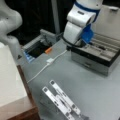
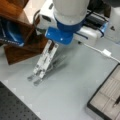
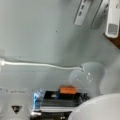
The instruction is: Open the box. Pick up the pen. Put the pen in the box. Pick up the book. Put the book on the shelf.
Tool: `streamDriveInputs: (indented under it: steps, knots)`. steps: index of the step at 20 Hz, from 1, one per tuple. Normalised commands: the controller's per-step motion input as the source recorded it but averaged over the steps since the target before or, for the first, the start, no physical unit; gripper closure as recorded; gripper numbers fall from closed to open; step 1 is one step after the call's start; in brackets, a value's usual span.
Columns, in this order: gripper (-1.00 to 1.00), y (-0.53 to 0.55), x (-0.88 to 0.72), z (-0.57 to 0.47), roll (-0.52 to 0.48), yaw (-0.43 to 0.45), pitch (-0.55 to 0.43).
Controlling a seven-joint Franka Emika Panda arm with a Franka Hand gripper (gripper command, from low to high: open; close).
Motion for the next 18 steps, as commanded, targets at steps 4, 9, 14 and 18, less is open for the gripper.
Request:
streamDriveInputs:
  steps: [4, 9, 14, 18]
  knots:
    - [-1.0, -0.07, -0.32, -0.16, 0.271, -0.076, -0.285]
    - [-1.0, -0.03, -0.36, -0.17, 0.228, -0.049, -0.301]
    - [-1.0, 0.03, -0.41, -0.16, 0.195, -0.093, -0.319]
    - [-1.0, 0.0, -0.4, -0.2, 0.117, -0.073, -0.348]
